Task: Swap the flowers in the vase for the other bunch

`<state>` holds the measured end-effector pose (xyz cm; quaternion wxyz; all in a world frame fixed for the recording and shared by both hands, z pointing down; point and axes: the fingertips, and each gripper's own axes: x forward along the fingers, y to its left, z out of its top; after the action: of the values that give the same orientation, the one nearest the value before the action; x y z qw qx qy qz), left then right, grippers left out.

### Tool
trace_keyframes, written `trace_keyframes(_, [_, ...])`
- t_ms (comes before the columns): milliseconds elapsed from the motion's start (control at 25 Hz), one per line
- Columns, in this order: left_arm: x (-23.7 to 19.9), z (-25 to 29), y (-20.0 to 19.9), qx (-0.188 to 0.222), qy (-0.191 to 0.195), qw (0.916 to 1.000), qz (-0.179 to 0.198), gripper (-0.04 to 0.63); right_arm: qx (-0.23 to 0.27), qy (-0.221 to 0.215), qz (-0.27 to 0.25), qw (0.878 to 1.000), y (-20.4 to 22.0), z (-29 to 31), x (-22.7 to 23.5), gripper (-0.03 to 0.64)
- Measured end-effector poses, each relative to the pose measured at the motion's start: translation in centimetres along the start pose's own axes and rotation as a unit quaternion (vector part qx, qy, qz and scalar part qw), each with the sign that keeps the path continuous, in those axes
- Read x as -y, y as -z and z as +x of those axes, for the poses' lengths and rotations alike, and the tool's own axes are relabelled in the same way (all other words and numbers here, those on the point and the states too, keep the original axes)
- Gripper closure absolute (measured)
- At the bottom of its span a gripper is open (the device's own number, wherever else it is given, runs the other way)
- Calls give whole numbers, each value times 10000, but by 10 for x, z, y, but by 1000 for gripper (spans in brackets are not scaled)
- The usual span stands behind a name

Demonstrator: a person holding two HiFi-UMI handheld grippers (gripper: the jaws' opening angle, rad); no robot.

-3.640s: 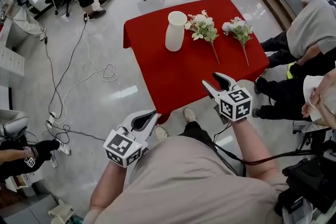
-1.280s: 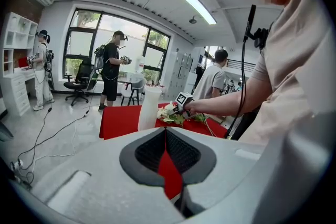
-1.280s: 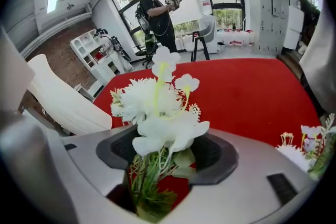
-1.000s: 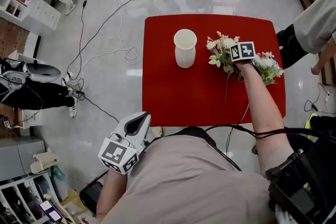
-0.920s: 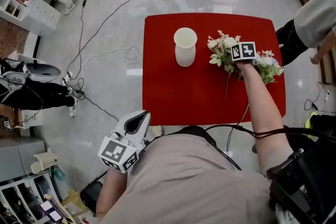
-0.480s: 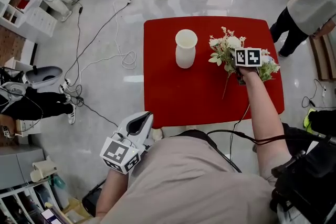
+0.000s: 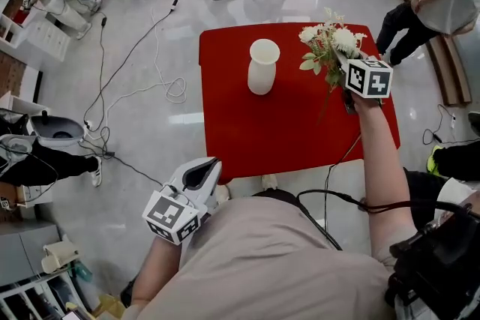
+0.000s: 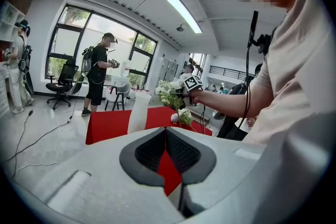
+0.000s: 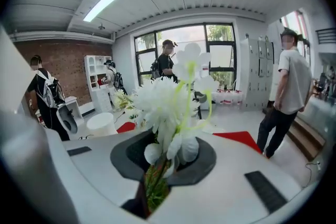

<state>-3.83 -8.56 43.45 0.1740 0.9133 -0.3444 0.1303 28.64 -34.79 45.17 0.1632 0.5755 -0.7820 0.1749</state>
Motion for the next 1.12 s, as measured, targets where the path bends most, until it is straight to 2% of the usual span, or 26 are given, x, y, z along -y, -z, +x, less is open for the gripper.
trace_keyframes(160, [4, -2, 2, -2, 221, 9997, 56, 588, 532, 73, -176, 9984, -44, -29, -17, 551])
trace_keyframes(480, [-14, -26, -15, 90, 343, 9993, 91, 588, 1473, 170, -572, 9873, -151, -71, -68, 552])
trace_keyframes(800, [-23, -42, 2, 200, 148, 9996, 154, 588, 2068, 72, -694, 9759, -187, -79, -103, 552])
trace_keyframes(1120, [-15, -30, 28, 211, -199, 9994, 180, 588, 2578, -103, -810, 9627, -192, -67, -105, 552])
